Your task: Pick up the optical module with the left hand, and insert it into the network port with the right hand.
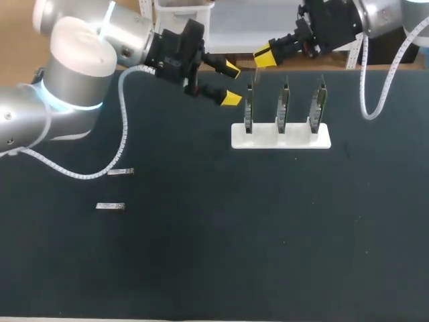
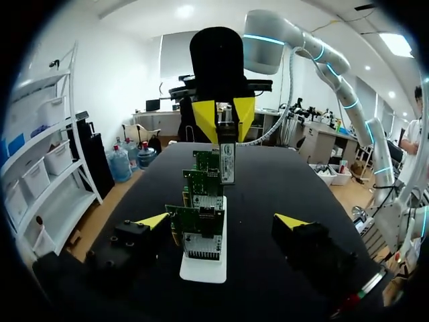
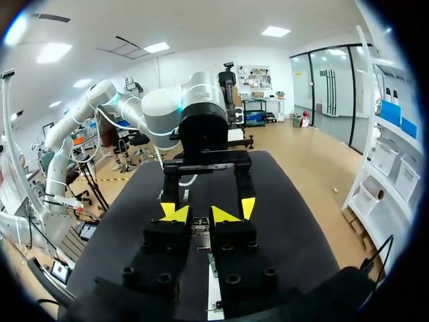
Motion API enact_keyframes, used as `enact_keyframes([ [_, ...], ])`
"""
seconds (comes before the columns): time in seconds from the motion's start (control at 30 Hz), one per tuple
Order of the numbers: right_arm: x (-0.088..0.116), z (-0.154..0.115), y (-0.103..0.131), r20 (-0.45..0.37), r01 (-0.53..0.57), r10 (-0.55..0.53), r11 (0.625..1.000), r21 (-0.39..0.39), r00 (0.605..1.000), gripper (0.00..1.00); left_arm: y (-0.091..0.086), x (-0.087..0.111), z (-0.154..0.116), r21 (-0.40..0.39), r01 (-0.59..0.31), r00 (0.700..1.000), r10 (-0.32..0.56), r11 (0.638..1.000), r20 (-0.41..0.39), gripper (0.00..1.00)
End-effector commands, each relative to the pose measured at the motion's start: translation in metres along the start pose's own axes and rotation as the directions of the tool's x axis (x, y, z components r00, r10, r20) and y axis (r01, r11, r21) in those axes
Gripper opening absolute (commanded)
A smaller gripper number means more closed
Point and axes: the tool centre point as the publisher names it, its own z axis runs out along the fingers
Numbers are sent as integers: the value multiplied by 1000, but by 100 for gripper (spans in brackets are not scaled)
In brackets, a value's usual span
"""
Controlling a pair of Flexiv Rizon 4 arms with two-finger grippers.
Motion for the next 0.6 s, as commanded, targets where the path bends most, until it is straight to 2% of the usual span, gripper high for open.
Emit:
enact_keyframes([
  [0.03,-1,-2,4,1,4,-4,1000,11,1000,0,8,5,2,22,0,998,2,1000,-70,100],
  [0.4,1,-4,6,8,3,-3,1000,16,1000,0,9,18,7,26,-42,970,47,999,-237,100],
  [0.6,2,-5,7,10,0,-1,1000,18,1000,0,7,24,13,44,-53,958,63,998,-279,100],
])
